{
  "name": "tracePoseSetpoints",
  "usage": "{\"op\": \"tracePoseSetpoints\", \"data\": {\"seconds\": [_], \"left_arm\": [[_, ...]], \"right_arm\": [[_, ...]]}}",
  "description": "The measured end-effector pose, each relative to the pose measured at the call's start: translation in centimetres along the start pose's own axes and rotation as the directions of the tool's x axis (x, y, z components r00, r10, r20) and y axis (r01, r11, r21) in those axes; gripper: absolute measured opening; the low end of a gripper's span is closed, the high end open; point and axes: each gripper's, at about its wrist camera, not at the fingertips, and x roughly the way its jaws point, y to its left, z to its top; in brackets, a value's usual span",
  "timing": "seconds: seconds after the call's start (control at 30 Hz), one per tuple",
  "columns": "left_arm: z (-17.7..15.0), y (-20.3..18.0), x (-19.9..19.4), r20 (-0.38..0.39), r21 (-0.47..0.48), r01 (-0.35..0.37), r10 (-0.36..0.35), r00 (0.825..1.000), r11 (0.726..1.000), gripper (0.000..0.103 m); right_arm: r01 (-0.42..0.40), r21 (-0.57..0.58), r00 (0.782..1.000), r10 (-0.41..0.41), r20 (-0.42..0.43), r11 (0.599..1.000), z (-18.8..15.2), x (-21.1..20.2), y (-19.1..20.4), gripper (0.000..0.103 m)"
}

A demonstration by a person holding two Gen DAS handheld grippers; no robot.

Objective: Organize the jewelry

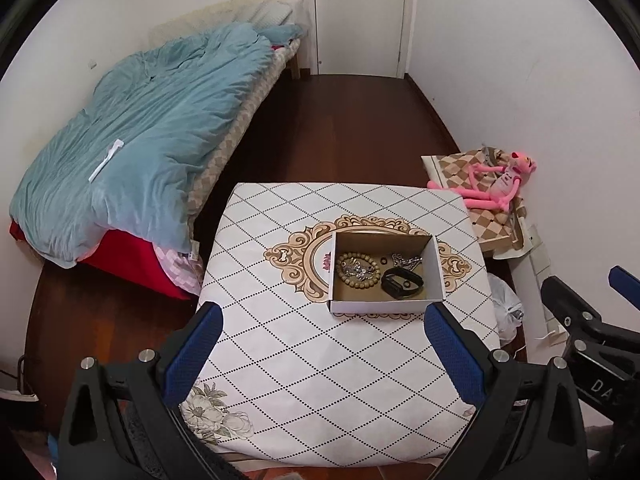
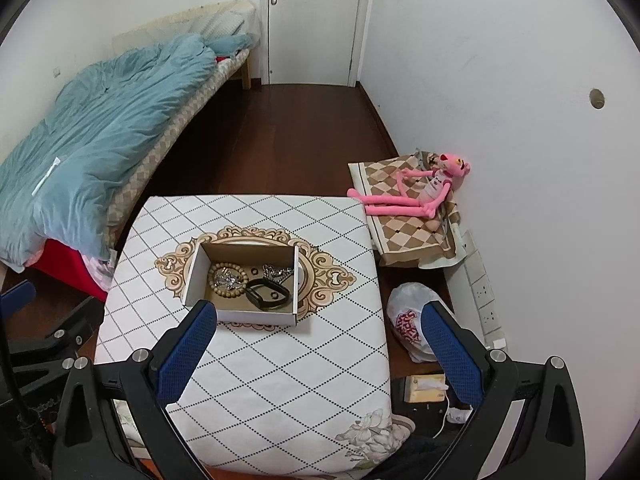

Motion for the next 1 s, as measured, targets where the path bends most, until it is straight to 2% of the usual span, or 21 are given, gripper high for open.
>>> {"op": "tracePoseSetpoints", "data": {"seconds": [1.0], "left_arm": [[0.0,0.8,2.0,-0.024,0.000,-0.015,0.015,1.000,1.000,0.103]], "right_arm": [[-0.012,-0.005,0.998,0.012,-0.056,1.000,-0.2,2.0,0.5,0.103]]}}
